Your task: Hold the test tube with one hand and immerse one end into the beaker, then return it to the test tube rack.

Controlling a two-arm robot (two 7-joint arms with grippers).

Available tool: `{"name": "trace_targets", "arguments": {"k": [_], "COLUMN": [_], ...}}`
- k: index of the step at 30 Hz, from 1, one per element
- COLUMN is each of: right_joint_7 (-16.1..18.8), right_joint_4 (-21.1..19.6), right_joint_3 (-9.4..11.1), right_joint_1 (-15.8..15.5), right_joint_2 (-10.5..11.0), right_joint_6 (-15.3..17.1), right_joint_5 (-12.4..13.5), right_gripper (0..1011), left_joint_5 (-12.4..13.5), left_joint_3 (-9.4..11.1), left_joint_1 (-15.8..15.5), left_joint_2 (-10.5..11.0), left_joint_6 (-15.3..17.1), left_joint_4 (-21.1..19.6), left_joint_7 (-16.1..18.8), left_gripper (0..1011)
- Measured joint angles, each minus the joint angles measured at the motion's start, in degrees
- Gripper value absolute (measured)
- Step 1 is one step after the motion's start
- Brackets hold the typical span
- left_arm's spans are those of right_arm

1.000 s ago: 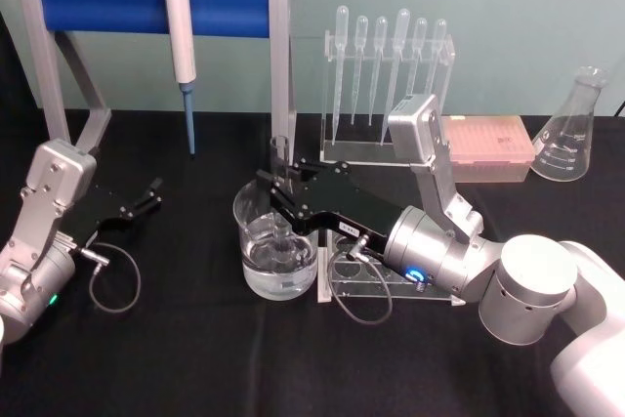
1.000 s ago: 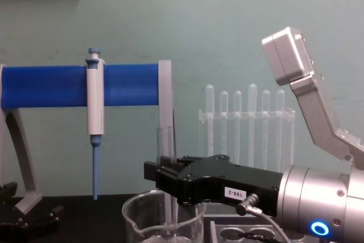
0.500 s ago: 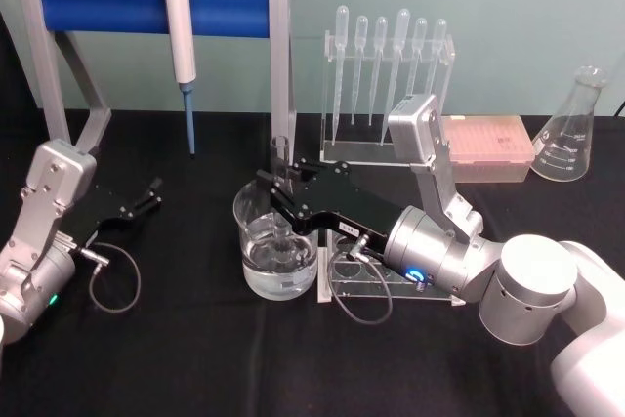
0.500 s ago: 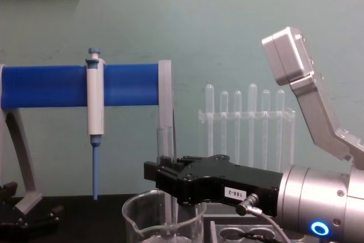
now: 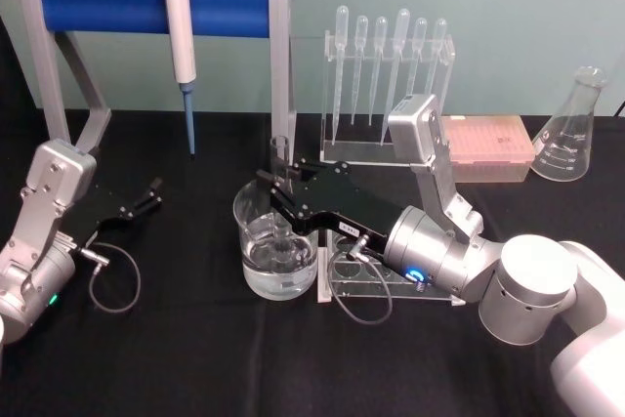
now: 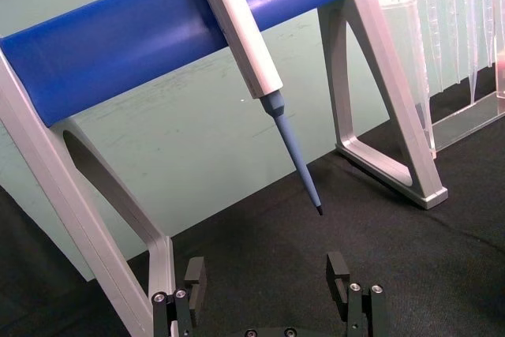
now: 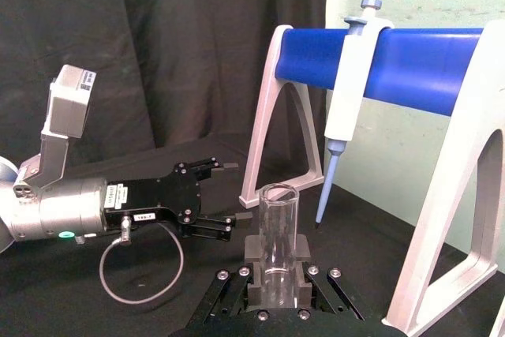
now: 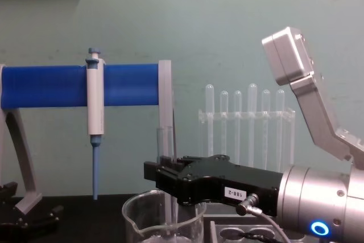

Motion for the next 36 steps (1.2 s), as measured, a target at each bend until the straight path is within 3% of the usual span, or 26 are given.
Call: {"name": "trace_targets", "arguments": {"k": [11, 20, 30, 36], "right_joint_7": [-0.6, -0.9, -3.4, -4.0], "right_joint_4": [-6.3, -14.8, -23.1, -24.0], "right_joint_3": [1.3, 3.1, 8.7, 10.5], "right_joint_1": [-0.2, 0.9, -3.3, -6.5], "right_joint_2": [1.0, 3.7, 9.4, 12.3], "right_joint_6": [2.0, 4.7, 4.9, 5.5], "right_joint_5": [0.0, 1.4, 4.7, 5.7], "right_gripper": [225, 225, 225, 225], "left_joint_5": [0.0, 0.0, 0.0, 0.0], "left_joint_3": [0.0, 0.0, 0.0, 0.0], "left_joint_1": [0.0, 0.0, 0.0, 0.0], "left_joint_2": [0.0, 0.0, 0.0, 0.0], "left_joint_6": [0.0, 0.0, 0.0, 0.0], "left_joint_4": [0.0, 0.0, 0.0, 0.0], "left_joint_7": [0.0, 0.0, 0.0, 0.0], "left_gripper": [1000, 1000, 1000, 1000]}}
